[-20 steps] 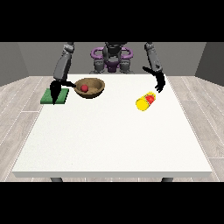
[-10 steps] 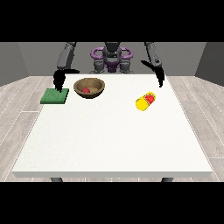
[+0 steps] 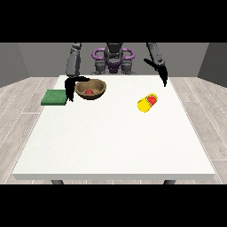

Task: Pick the cup and pour the ball into the bowl, then pick the bowl and place it on the pad

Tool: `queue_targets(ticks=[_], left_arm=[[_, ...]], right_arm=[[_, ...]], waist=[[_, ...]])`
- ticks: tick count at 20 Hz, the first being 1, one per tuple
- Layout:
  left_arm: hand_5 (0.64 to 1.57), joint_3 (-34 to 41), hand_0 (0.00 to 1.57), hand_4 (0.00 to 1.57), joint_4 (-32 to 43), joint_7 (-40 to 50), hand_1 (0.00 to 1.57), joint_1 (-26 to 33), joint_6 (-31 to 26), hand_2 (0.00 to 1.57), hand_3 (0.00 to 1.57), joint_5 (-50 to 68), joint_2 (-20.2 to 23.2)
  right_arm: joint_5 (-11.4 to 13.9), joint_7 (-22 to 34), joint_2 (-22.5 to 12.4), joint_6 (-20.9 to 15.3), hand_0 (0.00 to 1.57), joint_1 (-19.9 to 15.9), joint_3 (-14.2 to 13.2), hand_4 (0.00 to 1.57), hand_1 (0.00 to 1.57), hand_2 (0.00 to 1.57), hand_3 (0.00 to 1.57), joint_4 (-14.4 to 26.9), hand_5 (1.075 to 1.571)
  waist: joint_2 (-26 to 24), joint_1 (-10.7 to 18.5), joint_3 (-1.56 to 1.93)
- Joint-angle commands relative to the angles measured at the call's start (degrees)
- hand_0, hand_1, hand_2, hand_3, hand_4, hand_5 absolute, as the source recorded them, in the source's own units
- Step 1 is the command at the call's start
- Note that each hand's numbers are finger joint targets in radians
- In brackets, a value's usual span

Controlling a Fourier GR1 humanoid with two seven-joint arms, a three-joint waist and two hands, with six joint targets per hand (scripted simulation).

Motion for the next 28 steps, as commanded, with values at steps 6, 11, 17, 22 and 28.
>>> queue_targets(ticks=[6, 11, 17, 22, 28], left_arm=[[0.683, -1.6, 0.00, 0.00, -5.6, -0.8, 0.00, 0.9, -2.7, 0.00, 0.00, 0.6, 1.4], [0.709, -4.5, 0.00, 0.00, -7.5, -0.2, 0.00, -3.8, -4.3, 0.00, 0.00, -0.5, 0.4], [0.716, -5.4, 0.00, 0.00, -9.0, -0.1, 0.00, -6.7, -4.7, 0.00, 0.00, -0.9, 0.6], [0.713, -6.8, 0.00, 0.00, -8.3, 1.0, 0.00, -7.5, -4.7, 0.00, 0.00, -1.4, -1.1], [0.707, -6.3, 0.00, 0.00, -5.3, 1.2, 0.00, -6.5, -4.5, 0.00, 0.00, -1.3, -1.4]], right_arm=[[-0.6, 1.2, 1.6, -6.5, 0.00, -0.3, -2.1, 0.47, 0.00, 0.00, 0.00, 7.6, 1.551], [16.5, -1.2, -5.8, -19.2, 1.57, 5.7, 9.3, 1.11, 1.57, 1.57, 1.57, 6.6, 1.559], [21.0, -4.0, -12.3, -30.4, 1.57, 13.3, 9.8, 1.30, 1.57, 1.57, 1.57, 0.2, 1.568], [20.3, 5.1, -14.9, -32.2, 1.57, 14.4, 9.0, 1.20, 1.57, 1.57, 1.57, -5.3, 1.571], [21.5, 17.6, -19.7, -29.8, 1.57, 15.9, 11.4, 1.18, 1.57, 1.57, 1.57, -10.4, 1.570]], waist=[[4.5, 4.9, 0.67], [9.9, 10.7, 0.18], [13.7, 14.8, -0.13], [10.5, 16.9, -0.04], [6.3, 16.3, 0.11]])
